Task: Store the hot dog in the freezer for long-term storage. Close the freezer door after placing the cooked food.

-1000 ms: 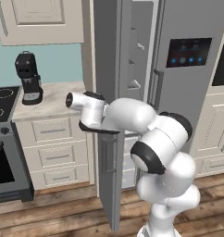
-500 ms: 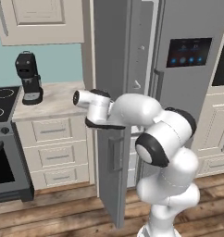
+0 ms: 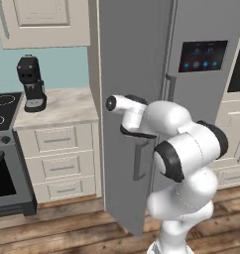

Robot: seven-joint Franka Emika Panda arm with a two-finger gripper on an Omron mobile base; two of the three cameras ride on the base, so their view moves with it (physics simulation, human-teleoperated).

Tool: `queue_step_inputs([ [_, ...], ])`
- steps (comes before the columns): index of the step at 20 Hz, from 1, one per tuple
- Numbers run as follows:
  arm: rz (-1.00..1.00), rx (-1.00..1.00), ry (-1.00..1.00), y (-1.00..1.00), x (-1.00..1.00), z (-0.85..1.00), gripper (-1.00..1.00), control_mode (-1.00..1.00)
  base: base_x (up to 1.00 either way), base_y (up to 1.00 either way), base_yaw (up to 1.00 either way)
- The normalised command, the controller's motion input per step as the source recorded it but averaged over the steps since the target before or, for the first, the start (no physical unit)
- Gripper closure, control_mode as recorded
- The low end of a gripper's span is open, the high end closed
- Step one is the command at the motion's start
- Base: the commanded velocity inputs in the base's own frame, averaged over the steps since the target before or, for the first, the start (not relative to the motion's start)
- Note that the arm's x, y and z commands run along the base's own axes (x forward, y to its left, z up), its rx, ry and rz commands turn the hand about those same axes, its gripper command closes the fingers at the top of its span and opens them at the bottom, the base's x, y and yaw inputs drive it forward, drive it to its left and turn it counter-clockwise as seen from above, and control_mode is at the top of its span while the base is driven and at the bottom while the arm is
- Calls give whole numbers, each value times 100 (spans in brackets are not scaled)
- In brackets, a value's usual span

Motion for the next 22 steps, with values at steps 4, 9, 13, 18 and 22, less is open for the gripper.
queue_step_inputs([
  [4,10,0,8,-100,66,0,-100,-100,0,0,0],
  [9,4,0,13,-92,68,0,-100,-100,0,0,0],
  [13,2,2,10,-21,15,19,-100,-100,0,0,0],
  [18,10,2,2,22,0,43,-100,-100,0,0,0],
  [22,38,6,3,34,4,37,-100,-100,0,0,0],
])
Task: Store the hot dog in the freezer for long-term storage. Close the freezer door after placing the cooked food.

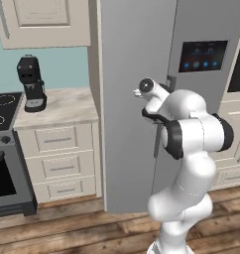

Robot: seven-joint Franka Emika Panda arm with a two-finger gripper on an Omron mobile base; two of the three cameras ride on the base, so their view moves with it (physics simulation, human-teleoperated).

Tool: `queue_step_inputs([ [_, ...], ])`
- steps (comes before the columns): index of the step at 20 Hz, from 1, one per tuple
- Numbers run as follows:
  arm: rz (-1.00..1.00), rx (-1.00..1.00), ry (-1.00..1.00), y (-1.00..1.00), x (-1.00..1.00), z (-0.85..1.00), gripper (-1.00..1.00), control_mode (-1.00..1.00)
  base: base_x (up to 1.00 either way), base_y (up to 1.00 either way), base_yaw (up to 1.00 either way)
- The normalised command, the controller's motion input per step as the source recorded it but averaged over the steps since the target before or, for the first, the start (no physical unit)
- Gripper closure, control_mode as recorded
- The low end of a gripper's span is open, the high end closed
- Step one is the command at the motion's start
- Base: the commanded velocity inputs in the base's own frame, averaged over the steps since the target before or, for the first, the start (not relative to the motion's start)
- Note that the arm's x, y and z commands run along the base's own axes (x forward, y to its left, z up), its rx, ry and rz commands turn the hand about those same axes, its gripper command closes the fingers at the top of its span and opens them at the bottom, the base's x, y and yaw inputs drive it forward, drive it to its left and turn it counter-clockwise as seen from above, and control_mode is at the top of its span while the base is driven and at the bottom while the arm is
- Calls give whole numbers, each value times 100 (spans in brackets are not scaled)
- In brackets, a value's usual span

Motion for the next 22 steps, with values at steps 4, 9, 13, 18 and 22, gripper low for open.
queue_step_inputs([
  [4,51,16,1,-3,13,11,-100,-100,0,0,0],
  [9,33,23,1,-25,20,35,-100,-100,0,0,0],
  [13,1,-2,4,0,18,46,-100,-100,0,0,0],
  [18,0,0,9,-3,19,67,-100,-100,0,0,0],
  [22,1,0,17,-2,33,60,-100,-100,0,0,0],
])
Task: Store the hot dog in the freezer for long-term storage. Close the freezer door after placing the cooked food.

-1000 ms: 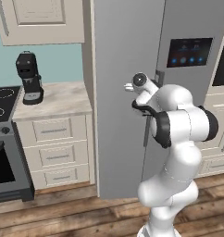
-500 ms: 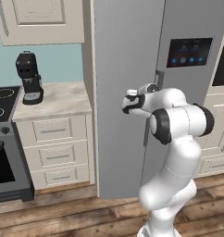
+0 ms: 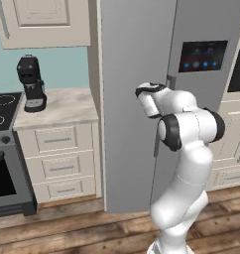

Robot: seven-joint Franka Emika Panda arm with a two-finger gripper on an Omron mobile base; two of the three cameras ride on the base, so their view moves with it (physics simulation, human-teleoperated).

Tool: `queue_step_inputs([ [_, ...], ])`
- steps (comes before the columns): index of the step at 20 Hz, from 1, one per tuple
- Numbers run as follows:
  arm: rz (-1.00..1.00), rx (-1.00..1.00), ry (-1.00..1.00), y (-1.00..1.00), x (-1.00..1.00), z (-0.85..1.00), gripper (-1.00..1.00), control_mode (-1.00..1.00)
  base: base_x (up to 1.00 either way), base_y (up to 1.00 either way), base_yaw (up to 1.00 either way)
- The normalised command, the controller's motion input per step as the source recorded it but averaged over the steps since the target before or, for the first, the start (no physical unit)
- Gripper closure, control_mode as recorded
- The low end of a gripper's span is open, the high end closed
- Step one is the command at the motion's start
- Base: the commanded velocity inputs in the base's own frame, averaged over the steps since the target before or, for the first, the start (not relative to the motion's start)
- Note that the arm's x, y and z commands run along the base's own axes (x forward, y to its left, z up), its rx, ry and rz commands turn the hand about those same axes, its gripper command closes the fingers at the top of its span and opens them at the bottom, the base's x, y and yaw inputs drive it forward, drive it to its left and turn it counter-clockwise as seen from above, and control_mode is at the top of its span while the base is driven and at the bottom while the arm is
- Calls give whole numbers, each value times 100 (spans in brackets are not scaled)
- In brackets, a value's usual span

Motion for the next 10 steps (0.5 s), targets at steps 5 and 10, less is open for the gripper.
queue_step_inputs([
  [5,0,-7,21,0,41,64,-100,-100,0,0,0],
  [10,0,-17,16,0,44,61,-100,-100,0,0,0],
])
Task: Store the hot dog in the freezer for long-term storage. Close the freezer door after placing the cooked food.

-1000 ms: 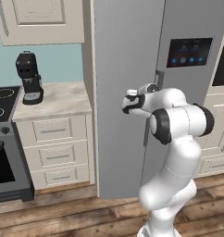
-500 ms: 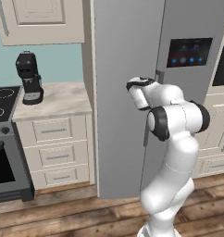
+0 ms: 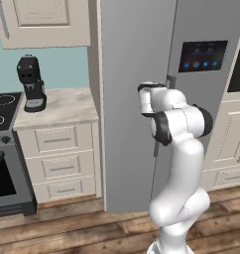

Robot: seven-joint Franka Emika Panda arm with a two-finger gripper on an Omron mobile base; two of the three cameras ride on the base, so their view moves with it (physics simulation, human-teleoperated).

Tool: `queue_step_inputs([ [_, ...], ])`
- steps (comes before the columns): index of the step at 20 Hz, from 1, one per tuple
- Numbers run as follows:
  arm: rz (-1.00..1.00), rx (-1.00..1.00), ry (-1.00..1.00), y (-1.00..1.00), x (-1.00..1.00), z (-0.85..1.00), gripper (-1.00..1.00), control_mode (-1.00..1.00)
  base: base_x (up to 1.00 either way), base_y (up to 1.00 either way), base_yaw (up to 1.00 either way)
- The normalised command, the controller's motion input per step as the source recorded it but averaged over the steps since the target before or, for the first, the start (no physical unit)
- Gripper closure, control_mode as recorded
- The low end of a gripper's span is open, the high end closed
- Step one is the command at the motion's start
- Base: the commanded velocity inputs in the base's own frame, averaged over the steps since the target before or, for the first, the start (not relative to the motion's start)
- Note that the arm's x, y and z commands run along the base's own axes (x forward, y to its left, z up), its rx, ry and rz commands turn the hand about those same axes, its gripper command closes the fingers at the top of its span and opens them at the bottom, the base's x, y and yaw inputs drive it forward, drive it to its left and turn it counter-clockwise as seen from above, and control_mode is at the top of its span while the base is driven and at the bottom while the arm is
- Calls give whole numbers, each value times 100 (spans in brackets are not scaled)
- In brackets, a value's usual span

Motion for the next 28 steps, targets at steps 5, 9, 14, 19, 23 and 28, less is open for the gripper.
queue_step_inputs([
  [5,4,-2,4,0,63,55,-100,-100,0,0,0],
  [9,1,1,6,0,57,52,-100,-100,0,0,0],
  [14,0,0,13,0,62,45,-100,-100,0,0,0],
  [19,0,0,19,0,71,37,-100,-100,0,0,0],
  [23,0,0,20,0,73,36,-100,-100,0,0,0],
  [28,0,0,23,0,67,37,-100,-100,0,0,0],
])
